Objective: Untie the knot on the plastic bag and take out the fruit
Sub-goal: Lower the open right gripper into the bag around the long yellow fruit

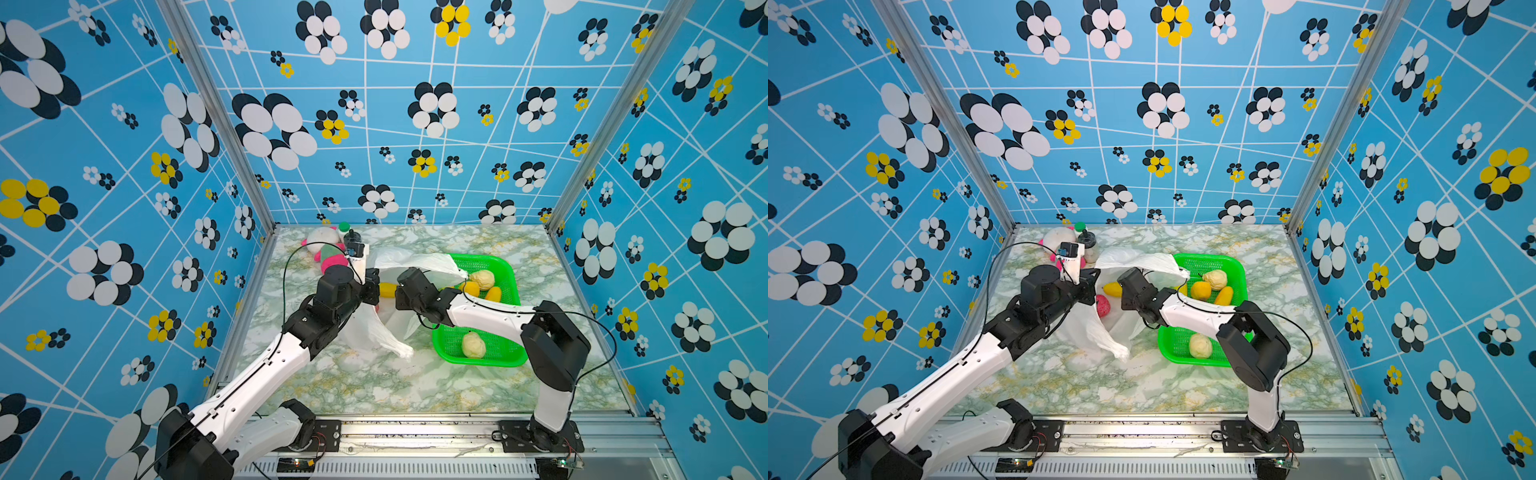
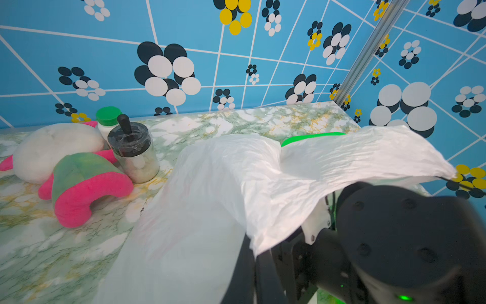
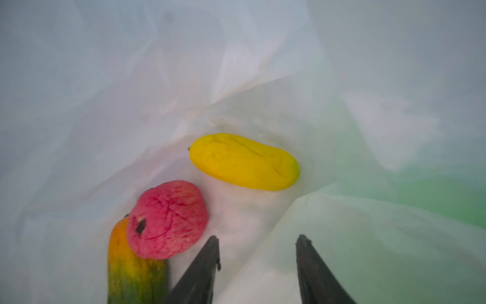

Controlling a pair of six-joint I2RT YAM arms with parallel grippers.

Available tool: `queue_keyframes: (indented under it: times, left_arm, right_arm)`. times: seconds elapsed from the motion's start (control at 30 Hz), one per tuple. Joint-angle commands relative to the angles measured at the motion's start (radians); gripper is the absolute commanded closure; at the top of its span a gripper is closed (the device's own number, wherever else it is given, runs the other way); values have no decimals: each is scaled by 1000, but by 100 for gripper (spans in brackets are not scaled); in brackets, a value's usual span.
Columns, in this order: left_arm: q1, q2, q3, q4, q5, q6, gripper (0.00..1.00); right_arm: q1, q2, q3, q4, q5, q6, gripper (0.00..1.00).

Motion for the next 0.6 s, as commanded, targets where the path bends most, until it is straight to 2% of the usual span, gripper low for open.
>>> queue_keyframes:
  times: [0.0,0.1,0.2,0.27,0.33,0.57]
  left_arm:
    - [-2,-9,-31,67,-20,39,100]
    - [-2,-9,-53,90,-33,41,100]
    - [-1,-12,-68,112,-6,46,100]
    - [-2,-23,-85,138,27,52,100]
    - [-2,-34,-104,163,51,53,100]
    - [-2,-52,-88,145,65,32,100]
  right_arm:
    - [1,-68,-72,88,-49,-27,51]
    - [5,-115,-141,146,-35,-31,51]
    - [4,-105,-138,144,-28,-23,49]
    - [12,-86,-118,139,-37,-22,43]
    - [34,-56,-91,145,-25,-50,35]
    - [55,126,18,171,25,-134,25]
